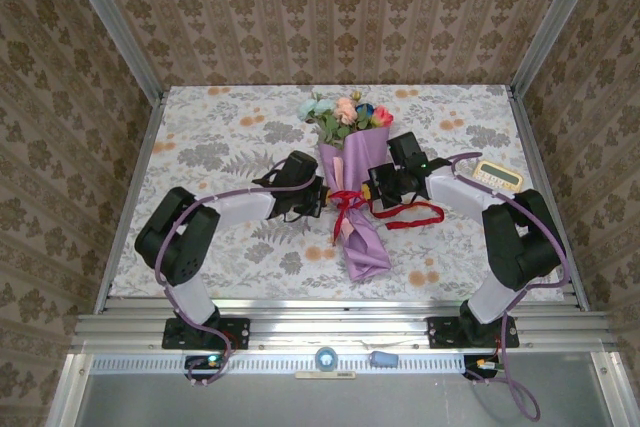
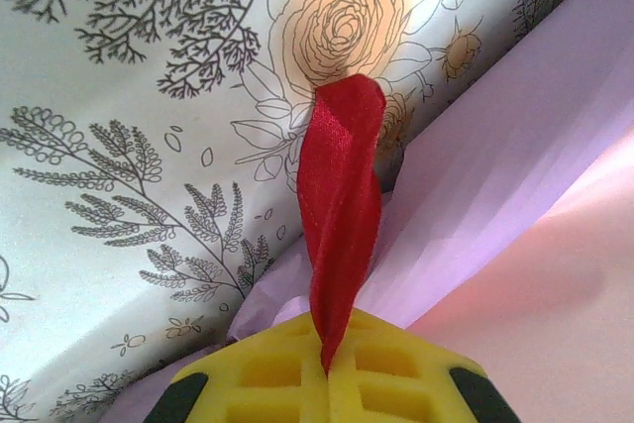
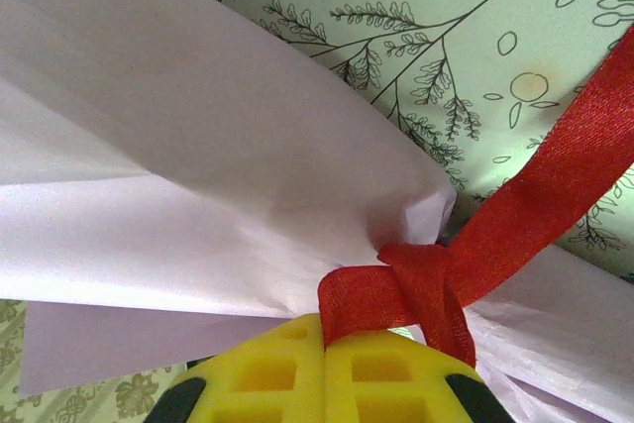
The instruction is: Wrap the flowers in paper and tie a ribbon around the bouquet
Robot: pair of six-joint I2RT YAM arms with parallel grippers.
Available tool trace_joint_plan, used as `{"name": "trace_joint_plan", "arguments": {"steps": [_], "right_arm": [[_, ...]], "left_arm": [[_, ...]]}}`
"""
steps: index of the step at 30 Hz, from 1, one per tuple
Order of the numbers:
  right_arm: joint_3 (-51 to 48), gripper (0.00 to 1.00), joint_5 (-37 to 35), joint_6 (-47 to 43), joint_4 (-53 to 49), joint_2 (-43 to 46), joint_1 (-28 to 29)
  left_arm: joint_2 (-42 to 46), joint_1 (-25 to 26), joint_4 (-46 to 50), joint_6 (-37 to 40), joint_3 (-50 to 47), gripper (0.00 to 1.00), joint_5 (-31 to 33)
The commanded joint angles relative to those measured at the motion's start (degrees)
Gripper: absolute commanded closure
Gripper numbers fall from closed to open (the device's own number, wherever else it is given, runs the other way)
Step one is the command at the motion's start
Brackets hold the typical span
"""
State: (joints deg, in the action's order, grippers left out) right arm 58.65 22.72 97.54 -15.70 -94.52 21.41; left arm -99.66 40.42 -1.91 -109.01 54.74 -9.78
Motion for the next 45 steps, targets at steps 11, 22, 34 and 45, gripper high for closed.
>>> {"name": "trace_joint_plan", "arguments": {"steps": [11,22,34,45], "right_arm": [[-5.5,1.0,-2.9,1.9,5.0,5.3,-1.7],[-11.7,1.0,-3.3,5.6,14.1,7.7,-4.3],[-15.0,1.0,-3.2,6.7,16.1,9.5,-6.8],[-17.0,1.0,-1.6,7.0,16.8,8.4,-8.7]], "left_arm": [[3.4,1.2,7.1,3.4,-0.6,1.0,0.0],[3.0,1.7,10.3,4.8,-0.3,1.0,-0.8],[2.1,2.3,11.8,6.3,-0.1,1.0,-1.0],[1.3,2.4,13.2,9.4,1.5,1.0,-1.0]]}}
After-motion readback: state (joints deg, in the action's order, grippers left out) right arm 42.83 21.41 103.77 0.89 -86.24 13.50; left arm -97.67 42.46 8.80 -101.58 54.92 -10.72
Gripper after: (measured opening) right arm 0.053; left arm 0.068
